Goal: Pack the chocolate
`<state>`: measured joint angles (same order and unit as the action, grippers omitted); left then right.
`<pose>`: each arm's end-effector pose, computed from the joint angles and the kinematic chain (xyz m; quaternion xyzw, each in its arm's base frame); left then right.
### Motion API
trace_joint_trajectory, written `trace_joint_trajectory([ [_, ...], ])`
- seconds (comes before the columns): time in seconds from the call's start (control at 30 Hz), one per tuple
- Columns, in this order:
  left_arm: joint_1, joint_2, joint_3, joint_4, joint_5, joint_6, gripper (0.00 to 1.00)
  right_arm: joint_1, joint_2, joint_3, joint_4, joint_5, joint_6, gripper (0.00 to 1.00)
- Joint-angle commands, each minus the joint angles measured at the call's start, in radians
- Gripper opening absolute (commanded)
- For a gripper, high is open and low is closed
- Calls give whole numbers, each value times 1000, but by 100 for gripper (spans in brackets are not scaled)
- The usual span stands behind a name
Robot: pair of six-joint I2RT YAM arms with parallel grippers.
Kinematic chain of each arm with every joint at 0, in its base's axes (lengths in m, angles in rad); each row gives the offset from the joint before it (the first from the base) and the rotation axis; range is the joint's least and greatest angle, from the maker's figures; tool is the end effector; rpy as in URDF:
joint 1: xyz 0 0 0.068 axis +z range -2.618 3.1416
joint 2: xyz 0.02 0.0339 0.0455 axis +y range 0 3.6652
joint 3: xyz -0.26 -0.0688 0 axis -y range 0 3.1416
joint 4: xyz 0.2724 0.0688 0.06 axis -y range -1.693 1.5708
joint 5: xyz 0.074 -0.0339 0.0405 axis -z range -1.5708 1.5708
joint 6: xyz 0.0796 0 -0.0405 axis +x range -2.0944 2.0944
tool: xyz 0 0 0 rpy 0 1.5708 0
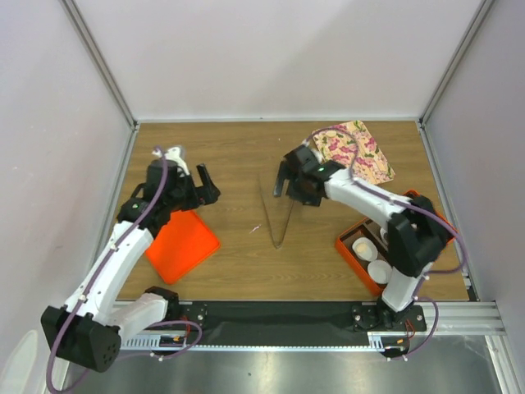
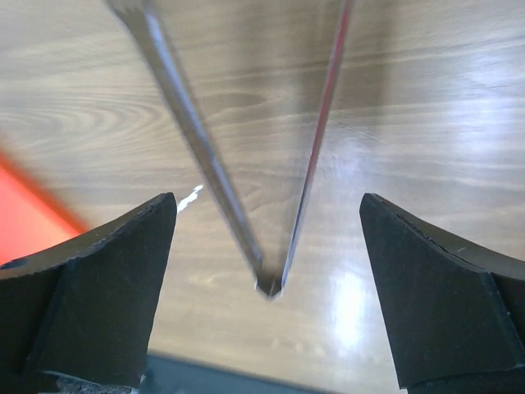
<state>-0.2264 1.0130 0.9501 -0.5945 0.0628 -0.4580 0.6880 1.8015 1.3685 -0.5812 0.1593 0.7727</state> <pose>0.2712 -0.0676 0.2831 -0.0899 0.8927 -0.1744 0.4058 0.3421 0.2649 0.1772 0.0624 0.9567 0.1257 0.2550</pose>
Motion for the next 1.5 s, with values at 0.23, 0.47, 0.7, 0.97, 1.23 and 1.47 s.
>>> trace_joint_trajectory([
  [0.23,-465,222,62,81,-268,-146,98,-364,-652,80,-232,-251,-228,99],
  [0.47,-625,407,72,149,-328,-220,98,-493,-856,47,-316,-374,-294,99],
  [0.7,-699,599,130,214,-389,-215,94,-519,-913,60,-336,-379,-337,100],
  [0.97,-706,777,206,228,-409,-257,89,-513,-949,21,-321,-354,-343,99],
  [1.23,-706,895,279,242,-426,-257,87,-505,-961,-9,-301,-363,-339,99],
  [1.47,-706,937,343,197,-454,-252,85,-507,-981,-17,-292,-380,-322,98],
])
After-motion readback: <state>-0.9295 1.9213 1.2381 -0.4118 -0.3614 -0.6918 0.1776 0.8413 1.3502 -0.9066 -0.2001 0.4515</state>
